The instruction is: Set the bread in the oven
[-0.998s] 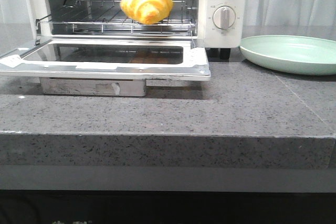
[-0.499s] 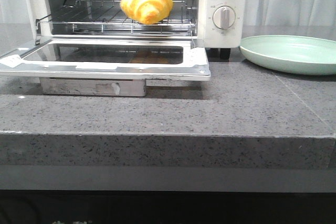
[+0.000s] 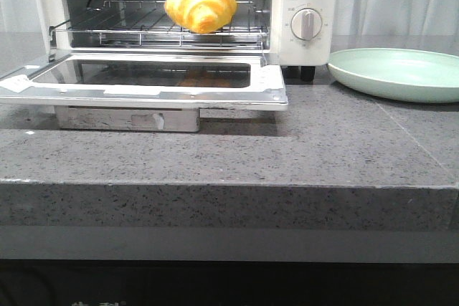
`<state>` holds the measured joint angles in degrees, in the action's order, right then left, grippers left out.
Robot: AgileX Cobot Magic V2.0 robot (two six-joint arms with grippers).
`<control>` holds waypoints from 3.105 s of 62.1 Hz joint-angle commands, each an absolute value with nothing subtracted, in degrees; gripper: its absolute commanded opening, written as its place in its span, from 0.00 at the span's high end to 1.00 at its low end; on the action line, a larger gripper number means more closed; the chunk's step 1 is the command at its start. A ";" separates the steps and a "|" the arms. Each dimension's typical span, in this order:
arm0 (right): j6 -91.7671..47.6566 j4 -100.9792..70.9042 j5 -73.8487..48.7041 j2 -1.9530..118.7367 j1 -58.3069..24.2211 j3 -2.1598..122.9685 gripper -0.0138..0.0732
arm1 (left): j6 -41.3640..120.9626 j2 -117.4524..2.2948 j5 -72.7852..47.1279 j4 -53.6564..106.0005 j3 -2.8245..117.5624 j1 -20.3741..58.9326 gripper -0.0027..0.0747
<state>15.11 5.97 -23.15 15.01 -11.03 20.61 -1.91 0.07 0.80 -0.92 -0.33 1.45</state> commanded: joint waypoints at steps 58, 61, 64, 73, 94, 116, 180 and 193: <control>14.62 5.22 3.68 -1.78 -2.61 -1.50 0.92 | -1.75 1.59 4.96 -0.42 -1.94 1.35 0.99; 14.62 5.22 3.68 -1.78 -2.61 -1.50 0.92 | -1.75 1.59 4.96 -0.42 -1.94 1.35 0.99; 14.62 5.22 3.68 -1.78 -2.61 -1.50 0.92 | -1.75 1.59 4.96 -0.42 -1.94 1.35 0.99; 10.29 -1.66 3.67 -1.78 -2.61 -1.50 0.92 | -1.75 1.59 4.96 -0.42 -1.94 1.35 0.99; -2.45 -6.81 4.21 -1.88 -2.61 -1.50 0.92 | -1.75 1.59 4.96 -0.42 -1.94 1.35 0.99; -2.45 -6.63 4.25 -1.88 -0.88 -1.50 0.92 | -1.75 1.59 4.96 -0.42 -1.94 1.35 0.99; -2.45 -6.45 4.11 -1.88 -0.88 -1.50 0.92 | -1.75 1.59 4.96 -0.42 -1.94 1.35 0.99; -2.45 -6.46 4.11 -1.88 -0.82 -1.50 0.92 | -1.75 1.59 4.96 -0.42 -1.94 1.35 0.99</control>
